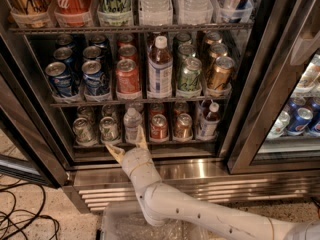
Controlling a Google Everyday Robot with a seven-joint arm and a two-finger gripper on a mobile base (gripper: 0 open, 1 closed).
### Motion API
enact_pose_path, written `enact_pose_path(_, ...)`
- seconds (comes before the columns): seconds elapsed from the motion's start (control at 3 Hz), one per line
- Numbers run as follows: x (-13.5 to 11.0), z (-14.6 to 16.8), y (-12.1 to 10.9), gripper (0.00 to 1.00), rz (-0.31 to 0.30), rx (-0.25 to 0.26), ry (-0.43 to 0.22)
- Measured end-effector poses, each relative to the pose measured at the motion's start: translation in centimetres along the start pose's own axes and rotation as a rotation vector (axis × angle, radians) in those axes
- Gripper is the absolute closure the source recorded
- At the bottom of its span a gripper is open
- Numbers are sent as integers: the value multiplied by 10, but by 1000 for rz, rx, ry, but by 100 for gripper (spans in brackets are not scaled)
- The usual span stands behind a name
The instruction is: Pick water bottle from bottom shelf of fridge
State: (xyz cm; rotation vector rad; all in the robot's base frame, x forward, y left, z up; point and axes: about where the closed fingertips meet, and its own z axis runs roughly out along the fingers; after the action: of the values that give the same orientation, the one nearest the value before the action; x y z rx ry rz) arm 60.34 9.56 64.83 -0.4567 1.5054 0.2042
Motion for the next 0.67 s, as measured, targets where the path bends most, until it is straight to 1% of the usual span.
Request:
enact_pose_path(0.33, 0, 1, 0, 23, 0, 1, 0)
enact_pose_path(0.67, 5, 2, -6, 23, 20, 60, 15)
